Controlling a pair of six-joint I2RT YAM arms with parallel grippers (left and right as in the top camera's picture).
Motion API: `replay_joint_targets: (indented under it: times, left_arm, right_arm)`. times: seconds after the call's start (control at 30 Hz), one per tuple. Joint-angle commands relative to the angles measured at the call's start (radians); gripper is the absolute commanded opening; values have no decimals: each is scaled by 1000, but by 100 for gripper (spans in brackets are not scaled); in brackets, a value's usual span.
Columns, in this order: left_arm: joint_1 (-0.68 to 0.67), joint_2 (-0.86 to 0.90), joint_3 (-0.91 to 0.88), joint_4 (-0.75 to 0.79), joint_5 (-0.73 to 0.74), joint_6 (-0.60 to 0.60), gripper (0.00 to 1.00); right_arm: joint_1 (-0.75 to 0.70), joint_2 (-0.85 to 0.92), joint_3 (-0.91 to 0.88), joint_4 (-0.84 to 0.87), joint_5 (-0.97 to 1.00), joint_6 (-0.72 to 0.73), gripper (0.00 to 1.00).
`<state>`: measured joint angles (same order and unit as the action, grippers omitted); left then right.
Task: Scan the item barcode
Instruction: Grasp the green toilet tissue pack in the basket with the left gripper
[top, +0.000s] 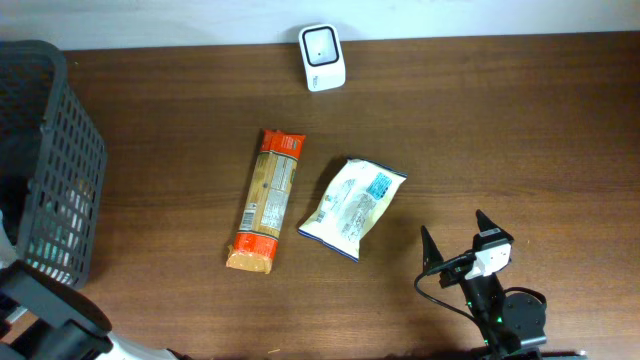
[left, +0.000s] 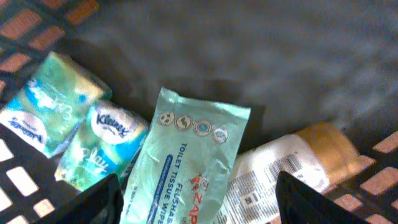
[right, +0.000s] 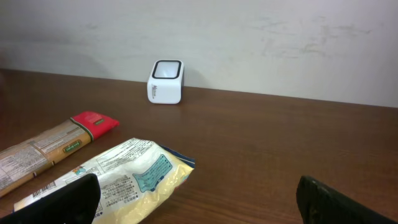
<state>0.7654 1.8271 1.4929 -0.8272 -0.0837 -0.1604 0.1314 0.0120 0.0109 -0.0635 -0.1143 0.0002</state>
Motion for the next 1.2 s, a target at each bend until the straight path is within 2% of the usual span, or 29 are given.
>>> replay_joint_targets:
  times: [0.0,0.37,0.57,0.6,0.63,0.67,0.7,0.73,0.87,0.97,1.1,1.17]
  left_arm:
    - [3,-7,-46,21,-18,37,76]
    - [4,51,-47,-49,-13,65,79]
    - [9,139,-47,-18,-90,64,76]
    - [10,157,-47,-13,-90,65,72]
    - [10,169,-47,-10,-93,69,60]
    - [10,173,-47,-3,-93,68,28]
    - [10,173,-47,2,-93,68,10]
    - [10,173,-45,10,-93,68,2]
    - [10,172,-32,14,-93,68,0]
    - [10,162,72,-45,-89,68,0]
    - [3,112,398,-201,11,69,0]
    - [-11,90,497,-248,56,69,0]
  right_arm:
    - [-8,-6,-5,-5,5,3,99]
    - [-8,-6,-5,-5,5,3,99]
    - [-8,-6,-5,-5,5,3,99]
    - [-8,-6,-5,-5,5,3,99]
    - [-8,-6,-5,-5,5,3,99]
    - [-8,-6,-5,-5,5,3,99]
    - [-8,-6,-5,-5,5,3,99]
    - [-8,-6,-5,-5,5,3,99]
    - [-8,-6,-5,-5,5,3,99]
    - [-8,-6,-5,-5,5,3,99]
    - [-8,-6,-5,-5,5,3,99]
    - [-8,-6,-5,-5,5,3,99]
